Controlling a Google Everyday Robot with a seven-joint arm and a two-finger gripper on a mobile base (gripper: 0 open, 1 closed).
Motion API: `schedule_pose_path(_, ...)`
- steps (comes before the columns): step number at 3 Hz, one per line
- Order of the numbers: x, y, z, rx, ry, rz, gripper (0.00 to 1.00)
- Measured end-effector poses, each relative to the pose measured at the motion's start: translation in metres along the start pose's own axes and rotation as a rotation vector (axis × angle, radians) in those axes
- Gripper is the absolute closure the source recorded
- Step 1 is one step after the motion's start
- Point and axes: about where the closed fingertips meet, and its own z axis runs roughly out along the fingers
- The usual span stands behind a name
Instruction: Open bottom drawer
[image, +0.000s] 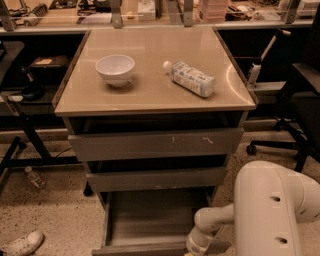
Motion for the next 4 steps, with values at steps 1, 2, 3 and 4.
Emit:
schedule_pose_path(1,0.012,0.010,0.003,-0.020,0.010,0.004,0.00)
schedule_pose_path(2,0.034,0.021,0.006,-0.056,0.024,0.037,0.00)
schedule_pose_path(3,0.051,0.030,0.003,-0.083,0.032,0.076,0.00)
schedule_pose_path(4,0.069,0.042,-0.002,-0.095,0.030,0.122,0.00)
